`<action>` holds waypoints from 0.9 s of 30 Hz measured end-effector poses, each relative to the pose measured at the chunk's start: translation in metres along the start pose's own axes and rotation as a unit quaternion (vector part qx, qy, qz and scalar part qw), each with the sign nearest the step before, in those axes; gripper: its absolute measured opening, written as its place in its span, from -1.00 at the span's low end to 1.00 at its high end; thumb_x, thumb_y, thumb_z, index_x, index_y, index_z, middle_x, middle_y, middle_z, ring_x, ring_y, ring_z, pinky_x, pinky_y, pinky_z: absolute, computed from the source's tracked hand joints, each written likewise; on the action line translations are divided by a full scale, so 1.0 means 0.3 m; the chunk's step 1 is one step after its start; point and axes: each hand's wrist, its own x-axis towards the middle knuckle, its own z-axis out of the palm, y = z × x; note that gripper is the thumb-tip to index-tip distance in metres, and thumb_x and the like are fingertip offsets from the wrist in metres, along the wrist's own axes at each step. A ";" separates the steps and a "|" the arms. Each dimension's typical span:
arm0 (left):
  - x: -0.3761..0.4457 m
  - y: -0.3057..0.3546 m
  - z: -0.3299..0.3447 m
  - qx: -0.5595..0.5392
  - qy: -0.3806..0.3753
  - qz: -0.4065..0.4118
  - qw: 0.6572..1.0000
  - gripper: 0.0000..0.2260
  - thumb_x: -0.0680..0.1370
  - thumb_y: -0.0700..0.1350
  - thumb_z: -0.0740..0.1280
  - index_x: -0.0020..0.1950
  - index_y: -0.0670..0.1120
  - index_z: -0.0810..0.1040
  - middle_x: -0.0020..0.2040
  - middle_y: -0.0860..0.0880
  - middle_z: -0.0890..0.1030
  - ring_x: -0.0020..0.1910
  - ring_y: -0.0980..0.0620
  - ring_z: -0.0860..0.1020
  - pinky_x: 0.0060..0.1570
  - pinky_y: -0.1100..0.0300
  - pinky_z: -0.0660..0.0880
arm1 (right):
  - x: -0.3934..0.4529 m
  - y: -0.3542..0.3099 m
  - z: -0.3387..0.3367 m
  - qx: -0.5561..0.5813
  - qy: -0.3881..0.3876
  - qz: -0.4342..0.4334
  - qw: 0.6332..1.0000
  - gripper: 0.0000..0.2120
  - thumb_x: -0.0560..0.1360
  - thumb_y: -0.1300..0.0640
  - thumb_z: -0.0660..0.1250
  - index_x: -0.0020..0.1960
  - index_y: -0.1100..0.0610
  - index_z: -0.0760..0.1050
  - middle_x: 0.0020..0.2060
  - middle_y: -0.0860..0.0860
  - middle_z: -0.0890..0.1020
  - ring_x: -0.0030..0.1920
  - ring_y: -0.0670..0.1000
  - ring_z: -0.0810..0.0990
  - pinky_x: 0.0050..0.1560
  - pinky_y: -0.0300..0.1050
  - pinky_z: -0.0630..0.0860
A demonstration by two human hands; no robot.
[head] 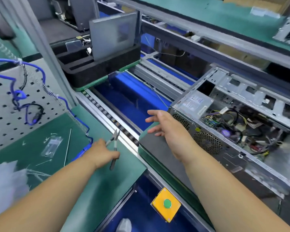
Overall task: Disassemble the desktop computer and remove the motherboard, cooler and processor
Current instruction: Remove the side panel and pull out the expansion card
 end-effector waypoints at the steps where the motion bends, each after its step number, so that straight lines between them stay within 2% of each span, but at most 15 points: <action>1: 0.016 -0.027 0.021 0.025 -0.002 -0.011 1.000 -0.45 0.20 0.18 0.41 0.04 -0.07 0.37 0.03 -0.10 0.45 -0.15 -0.03 0.50 -0.36 0.17 0.33 | -0.002 0.006 0.000 0.001 0.001 0.003 1.000 -0.57 0.37 -0.34 0.07 0.11 -0.25 0.52 0.01 -0.21 0.64 -0.13 -0.13 0.65 0.02 -0.14 0.43; 5: 0.060 -0.085 0.090 0.115 -0.001 -0.033 0.993 -0.39 0.18 0.19 0.39 0.12 -0.06 0.33 0.05 -0.06 0.34 -0.03 -0.08 0.46 -0.20 0.12 0.43 | -0.020 0.028 -0.006 0.000 -0.005 0.011 1.000 -0.60 0.46 -0.28 0.07 0.16 -0.20 0.52 0.03 -0.17 0.64 -0.13 -0.14 0.64 0.02 -0.16 0.43; 9: 0.081 -0.116 0.136 0.195 0.028 -0.042 0.979 -0.29 0.24 0.19 0.42 0.28 -0.07 0.31 0.20 -0.10 0.30 0.18 -0.14 0.37 0.02 0.01 0.47 | -0.031 0.047 -0.010 -0.010 -0.006 0.015 1.000 -0.69 0.62 -0.14 0.04 0.18 -0.15 0.51 0.05 -0.12 0.64 -0.13 -0.15 0.62 0.05 -0.15 0.45; 11: 0.076 -0.135 0.150 0.212 0.031 -0.052 0.975 -0.27 0.24 0.20 0.43 0.30 -0.07 0.30 0.23 -0.10 0.28 0.20 -0.14 0.34 0.04 -0.01 0.46 | -0.038 0.057 -0.011 -0.005 -0.002 0.016 1.000 -0.71 0.66 -0.08 0.03 0.19 -0.13 0.51 0.05 -0.10 0.64 -0.13 -0.14 0.61 0.06 -0.15 0.46; 16: 0.061 -0.184 0.165 0.230 0.046 -0.041 0.971 -0.31 0.25 0.20 0.44 0.24 -0.08 0.31 0.21 -0.08 0.27 0.20 -0.14 0.32 0.12 -0.05 0.44 | -0.057 0.076 -0.016 -0.015 -0.011 0.026 0.999 -0.68 0.66 -0.07 0.00 0.22 -0.12 0.49 0.05 -0.11 0.64 -0.13 -0.14 0.62 0.06 -0.15 0.47; 20: 0.049 -0.195 0.164 0.239 0.048 -0.048 0.969 -0.21 0.29 0.31 0.42 0.35 -0.11 0.31 0.27 -0.11 0.27 0.27 -0.15 0.31 0.23 -0.03 0.39 | -0.080 0.084 -0.030 -0.019 -0.017 0.027 0.999 -0.68 0.66 -0.07 -0.01 0.23 -0.12 0.48 0.03 -0.13 0.64 -0.11 -0.14 0.62 0.08 -0.13 0.46; 23: 0.029 -0.135 0.157 0.194 0.074 0.007 0.978 -0.23 0.37 0.34 0.38 0.42 -0.07 0.31 0.32 -0.13 0.33 0.31 -0.17 0.33 0.27 -0.02 0.38 | -0.104 0.084 -0.049 -0.005 -0.006 0.009 1.000 -0.69 0.68 -0.06 0.01 0.22 -0.09 0.50 0.01 -0.11 0.65 -0.12 -0.12 0.61 0.06 -0.13 0.46; 25: 0.009 -0.053 0.147 0.120 0.120 0.076 0.982 -0.37 0.46 0.21 0.37 0.43 -0.04 0.35 0.33 -0.09 0.39 0.30 -0.13 0.40 0.26 -0.02 0.42 | -0.121 0.080 -0.068 0.000 0.002 0.001 1.000 -0.69 0.68 -0.05 0.01 0.21 -0.09 0.51 -0.01 -0.12 0.66 -0.13 -0.12 0.60 0.05 -0.13 0.45; 27: -0.023 0.053 0.135 0.044 0.164 0.149 0.974 -0.57 0.51 0.09 0.34 0.35 0.01 0.44 0.28 -0.01 0.46 0.19 -0.05 0.50 0.16 0.00 0.48 | -0.141 0.075 -0.095 0.007 0.013 -0.003 1.000 -0.70 0.68 -0.04 0.02 0.20 -0.08 0.51 -0.05 -0.14 0.66 -0.15 -0.13 0.59 0.02 -0.14 0.43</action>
